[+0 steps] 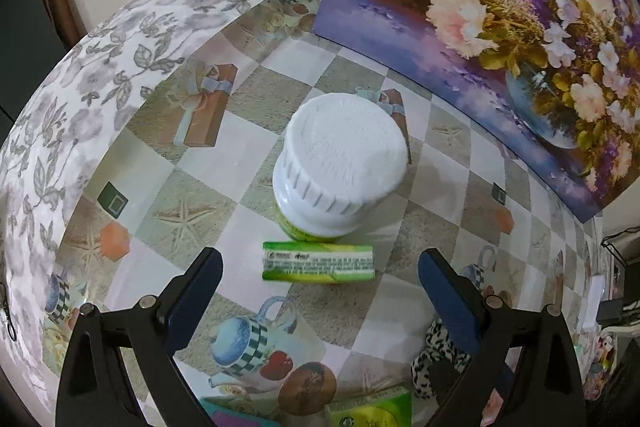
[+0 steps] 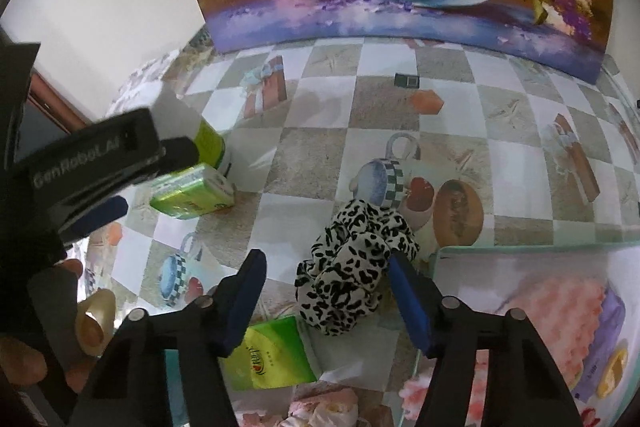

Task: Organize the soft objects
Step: 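Close the left tool on the green gum pack while the right tool grasps the leopard scrunchie, then lift and carry the gum pack and leopard scrunchie over the tray with both tools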

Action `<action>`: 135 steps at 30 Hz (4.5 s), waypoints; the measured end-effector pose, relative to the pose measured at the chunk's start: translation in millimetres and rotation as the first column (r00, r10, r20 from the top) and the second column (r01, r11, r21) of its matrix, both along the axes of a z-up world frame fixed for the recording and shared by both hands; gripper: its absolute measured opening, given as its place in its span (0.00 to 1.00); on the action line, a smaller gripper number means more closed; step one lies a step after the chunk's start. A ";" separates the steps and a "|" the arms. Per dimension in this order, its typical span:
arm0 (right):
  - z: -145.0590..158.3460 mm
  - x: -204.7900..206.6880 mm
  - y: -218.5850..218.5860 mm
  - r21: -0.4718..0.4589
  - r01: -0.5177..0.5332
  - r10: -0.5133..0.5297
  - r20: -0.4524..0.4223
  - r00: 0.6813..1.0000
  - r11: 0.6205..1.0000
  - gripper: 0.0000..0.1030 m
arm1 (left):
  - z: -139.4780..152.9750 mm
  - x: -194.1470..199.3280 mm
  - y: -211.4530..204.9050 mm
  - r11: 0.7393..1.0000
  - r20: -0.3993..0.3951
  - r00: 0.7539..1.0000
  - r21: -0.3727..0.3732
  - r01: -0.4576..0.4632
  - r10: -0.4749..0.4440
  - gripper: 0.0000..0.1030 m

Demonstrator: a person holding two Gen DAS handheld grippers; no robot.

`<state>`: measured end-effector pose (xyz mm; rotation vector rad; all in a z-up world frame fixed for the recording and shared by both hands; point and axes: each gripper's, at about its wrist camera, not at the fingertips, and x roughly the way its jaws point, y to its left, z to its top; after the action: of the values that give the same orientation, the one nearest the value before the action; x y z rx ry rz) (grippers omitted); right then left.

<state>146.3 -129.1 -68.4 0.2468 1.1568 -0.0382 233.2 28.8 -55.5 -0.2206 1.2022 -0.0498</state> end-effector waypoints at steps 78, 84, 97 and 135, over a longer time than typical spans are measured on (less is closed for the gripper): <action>109.3 -90.0 -52.6 -0.003 0.189 -0.186 0.177 0.967 0.982 0.26 | 107.3 -110.0 -14.1 0.988 0.199 0.969 -0.022 0.151 -0.144 0.65; 133.3 -117.0 -61.5 -0.007 0.228 -0.220 0.243 0.945 0.974 0.26 | 124.2 -137.1 -14.6 0.983 0.261 0.951 -0.024 0.180 -0.168 0.65; 155.7 -175.1 -103.3 -0.040 0.370 -0.342 0.298 0.891 0.928 0.26 | 130.7 -170.9 -36.9 0.963 0.292 0.927 -0.061 0.263 -0.235 0.65; 31.6 -191.8 -223.0 -0.084 0.618 -0.624 -0.084 0.777 0.782 0.29 | 19.3 -219.3 -196.3 0.804 -0.028 0.807 -0.115 0.584 -0.590 0.65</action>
<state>-45.5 -352.0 -36.8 0.5828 1.1350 -0.6792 13.9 -167.5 -36.2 0.0754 1.2948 -0.6577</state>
